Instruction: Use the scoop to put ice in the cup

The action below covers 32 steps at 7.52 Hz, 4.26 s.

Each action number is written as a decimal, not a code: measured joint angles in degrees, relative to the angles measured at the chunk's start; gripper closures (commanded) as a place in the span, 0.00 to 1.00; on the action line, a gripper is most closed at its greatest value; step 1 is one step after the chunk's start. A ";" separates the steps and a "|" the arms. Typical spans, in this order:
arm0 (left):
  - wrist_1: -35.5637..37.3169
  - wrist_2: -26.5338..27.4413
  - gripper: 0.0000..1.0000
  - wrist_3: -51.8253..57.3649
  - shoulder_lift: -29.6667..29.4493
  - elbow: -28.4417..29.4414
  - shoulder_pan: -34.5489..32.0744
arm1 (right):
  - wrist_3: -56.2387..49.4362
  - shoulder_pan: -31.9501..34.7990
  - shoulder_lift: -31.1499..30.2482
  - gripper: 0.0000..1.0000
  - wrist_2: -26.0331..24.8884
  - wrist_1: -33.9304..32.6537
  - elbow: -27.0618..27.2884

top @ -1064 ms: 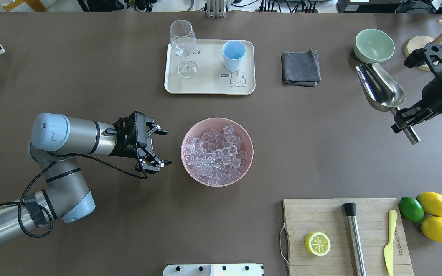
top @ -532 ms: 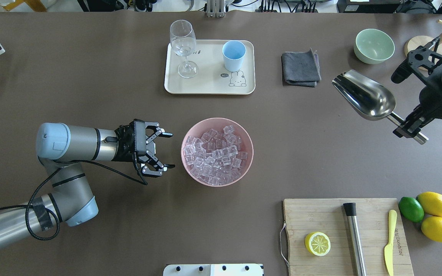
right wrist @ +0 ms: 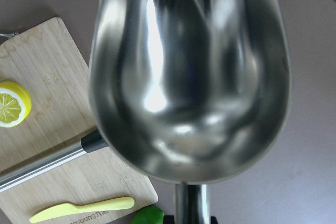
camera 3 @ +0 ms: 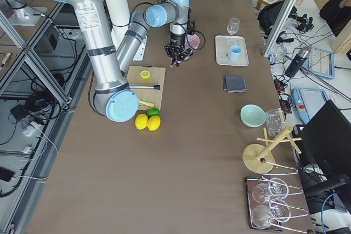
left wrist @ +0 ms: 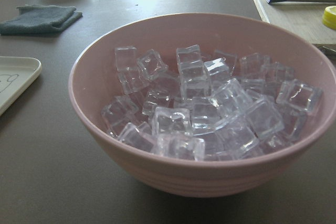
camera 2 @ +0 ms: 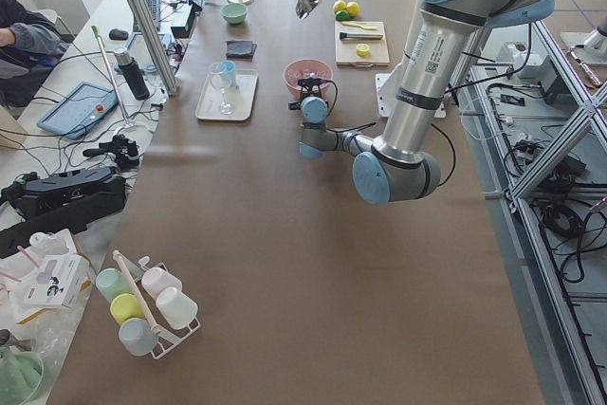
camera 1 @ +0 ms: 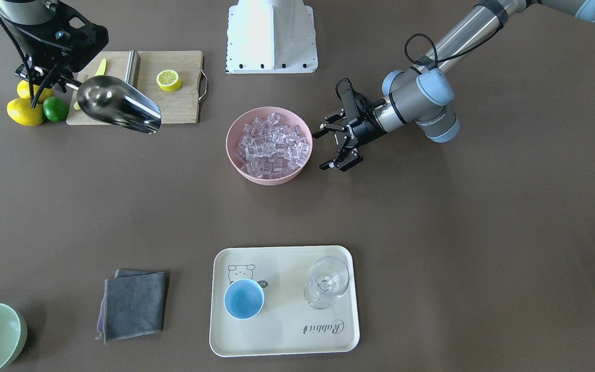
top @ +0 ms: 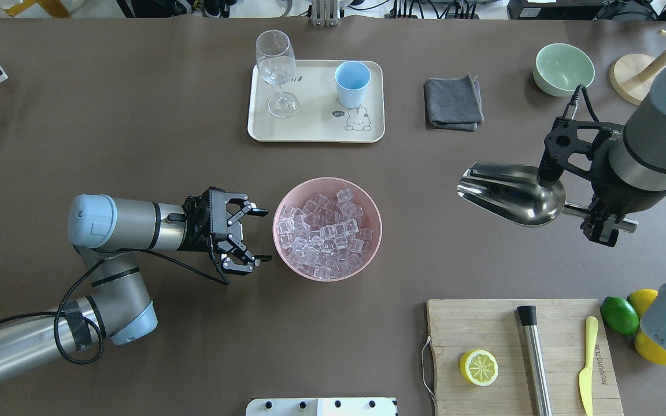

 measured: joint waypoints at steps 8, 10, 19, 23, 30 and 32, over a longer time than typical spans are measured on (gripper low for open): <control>-2.33 2.14 0.02 -4.07 -3.07 4.85 2.50 | -16.31 -6.66 27.11 1.00 -12.92 -21.26 -18.64; -2.27 2.08 0.02 -4.07 -3.44 5.23 2.56 | -17.28 -8.96 30.31 1.00 -15.61 -23.47 -21.52; -2.34 2.17 0.02 -4.07 -4.30 5.23 2.59 | -14.33 -14.39 39.48 1.00 -19.11 -22.77 -38.97; -2.51 2.15 0.02 -4.07 -4.37 5.22 2.59 | -11.35 -15.62 40.71 1.00 -19.21 -21.91 -43.11; -2.58 2.14 0.02 -4.07 -4.35 5.21 2.59 | -5.99 -16.14 40.94 1.00 -18.52 -14.39 -44.58; -2.54 2.14 0.02 -4.07 -4.33 5.21 2.59 | -2.78 -16.23 40.60 1.00 -18.31 -11.17 -44.74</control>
